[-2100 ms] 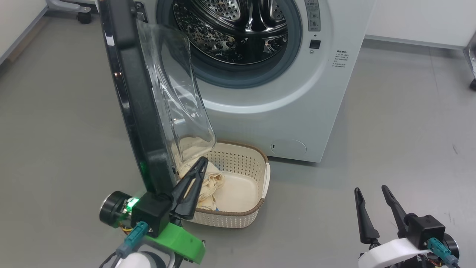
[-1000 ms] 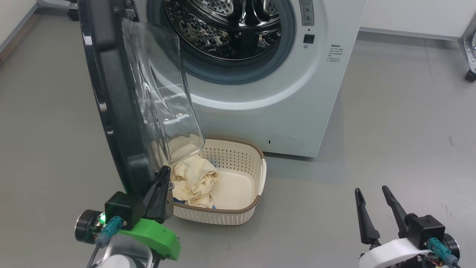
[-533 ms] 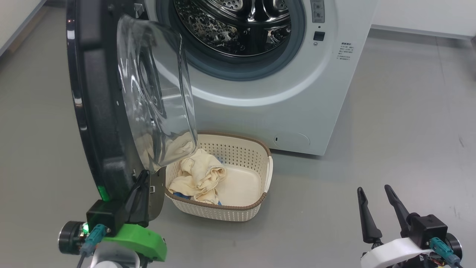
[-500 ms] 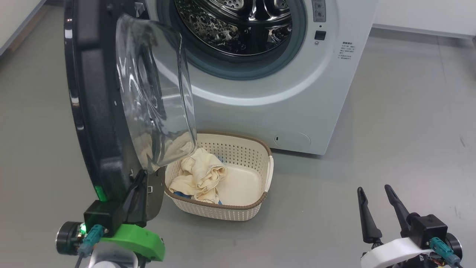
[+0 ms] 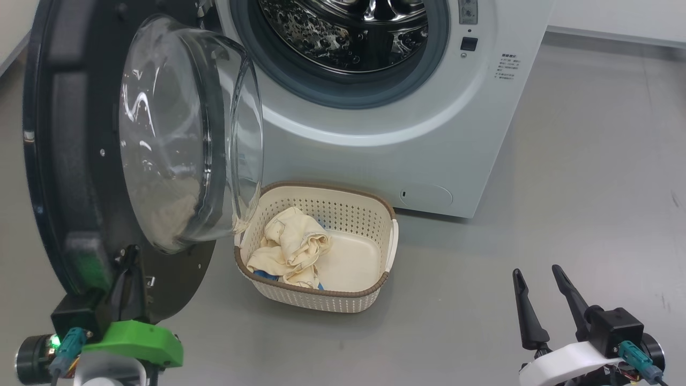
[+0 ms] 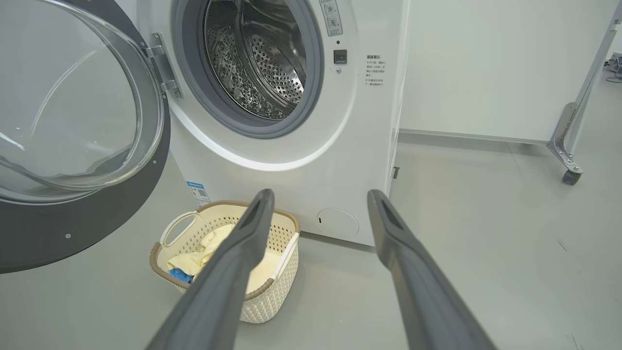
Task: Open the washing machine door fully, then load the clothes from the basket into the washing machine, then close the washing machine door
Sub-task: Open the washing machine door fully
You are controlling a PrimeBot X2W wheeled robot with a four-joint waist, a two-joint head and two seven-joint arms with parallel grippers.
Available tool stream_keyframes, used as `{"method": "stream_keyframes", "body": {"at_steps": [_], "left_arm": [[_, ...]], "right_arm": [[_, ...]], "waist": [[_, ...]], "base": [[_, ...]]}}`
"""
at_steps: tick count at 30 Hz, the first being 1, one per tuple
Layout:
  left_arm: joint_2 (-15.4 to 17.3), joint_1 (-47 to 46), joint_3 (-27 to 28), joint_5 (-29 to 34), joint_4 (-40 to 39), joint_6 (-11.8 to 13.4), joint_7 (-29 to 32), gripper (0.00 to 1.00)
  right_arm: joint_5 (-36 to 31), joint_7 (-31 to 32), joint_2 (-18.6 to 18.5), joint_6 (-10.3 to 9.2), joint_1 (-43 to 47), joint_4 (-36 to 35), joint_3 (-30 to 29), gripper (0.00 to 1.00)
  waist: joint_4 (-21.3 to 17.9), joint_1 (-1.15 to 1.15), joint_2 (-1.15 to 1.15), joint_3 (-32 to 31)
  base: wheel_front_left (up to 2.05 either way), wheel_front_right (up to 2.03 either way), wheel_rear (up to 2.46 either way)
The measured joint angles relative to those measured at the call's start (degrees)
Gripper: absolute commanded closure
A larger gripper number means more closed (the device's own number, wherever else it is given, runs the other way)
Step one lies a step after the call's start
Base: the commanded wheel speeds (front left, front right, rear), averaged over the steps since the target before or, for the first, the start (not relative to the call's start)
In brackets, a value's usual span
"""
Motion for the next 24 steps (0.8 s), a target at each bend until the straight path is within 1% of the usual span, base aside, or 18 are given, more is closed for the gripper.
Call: {"method": "stream_keyframes", "body": {"at_steps": [2, 14, 24], "left_arm": [[0.41, 0.00, 1.04, 0.00, 0.42, 0.19, -0.37, 1.00], [1.90, -0.57, 6.04, -1.02, 5.28, 0.51, -1.90, 1.00], [4.21, -2.14, 10.50, -1.77, 9.42, 0.73, -3.12, 1.00]], "right_arm": [[-0.10, 0.00, 0.00, 0.26, -0.02, -0.02, -0.05, 0.00], [-0.57, 0.00, 0.02, 0.45, -1.21, -0.12, -0.70, 0.00], [-0.99, 0.00, 0.03, 0.81, -1.22, 0.01, -0.83, 0.00]], "waist": [[-0.01, 0.00, 0.00, 0.17], [-0.15, 0.00, 0.00, 1.21], [-0.62, 0.00, 0.00, 1.19]], "base": [[0.00, 0.00, 0.00], [0.00, 0.00, 0.00], [0.00, 0.00, 0.00]]}}
